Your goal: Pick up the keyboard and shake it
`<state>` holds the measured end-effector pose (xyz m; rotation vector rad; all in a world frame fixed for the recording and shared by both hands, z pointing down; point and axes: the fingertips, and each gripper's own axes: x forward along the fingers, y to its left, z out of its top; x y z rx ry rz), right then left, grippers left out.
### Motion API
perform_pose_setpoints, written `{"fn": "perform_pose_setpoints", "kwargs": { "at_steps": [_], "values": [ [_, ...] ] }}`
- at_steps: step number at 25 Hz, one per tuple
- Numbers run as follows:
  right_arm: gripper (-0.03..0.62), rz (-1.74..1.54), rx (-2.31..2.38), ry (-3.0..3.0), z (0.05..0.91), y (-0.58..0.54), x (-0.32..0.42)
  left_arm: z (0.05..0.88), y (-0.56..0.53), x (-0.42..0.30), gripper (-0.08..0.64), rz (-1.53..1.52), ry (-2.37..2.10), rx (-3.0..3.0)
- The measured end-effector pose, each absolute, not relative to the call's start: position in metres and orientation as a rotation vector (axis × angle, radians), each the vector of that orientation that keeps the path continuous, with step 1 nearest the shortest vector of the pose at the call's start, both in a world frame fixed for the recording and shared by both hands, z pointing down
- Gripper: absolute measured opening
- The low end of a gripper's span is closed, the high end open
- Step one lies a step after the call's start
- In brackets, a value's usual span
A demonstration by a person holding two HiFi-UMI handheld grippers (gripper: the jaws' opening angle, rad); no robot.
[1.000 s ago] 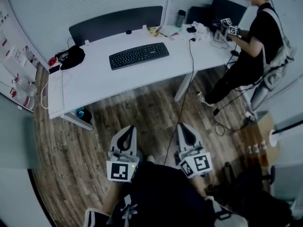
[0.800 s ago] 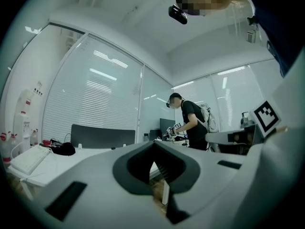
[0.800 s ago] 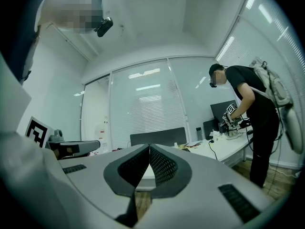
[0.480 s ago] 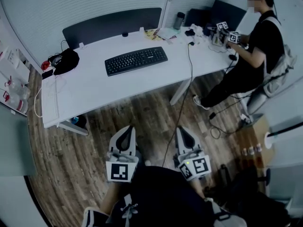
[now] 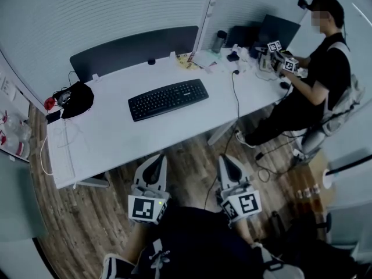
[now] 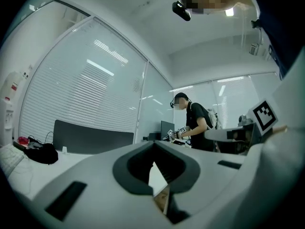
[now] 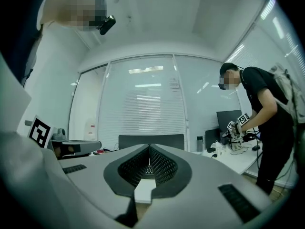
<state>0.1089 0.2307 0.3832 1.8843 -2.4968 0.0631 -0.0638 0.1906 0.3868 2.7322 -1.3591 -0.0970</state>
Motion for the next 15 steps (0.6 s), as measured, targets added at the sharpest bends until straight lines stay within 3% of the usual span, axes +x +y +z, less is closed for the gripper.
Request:
{"fn": "perform_pose_setpoints", "kwargs": {
  "at_steps": [15],
  "values": [
    [0.005,0.209,1.889,-2.497,0.412,0.154,0.1,0.406,0.119,-0.096,-0.003,-0.018,-1.494,2.634]
  ]
}}
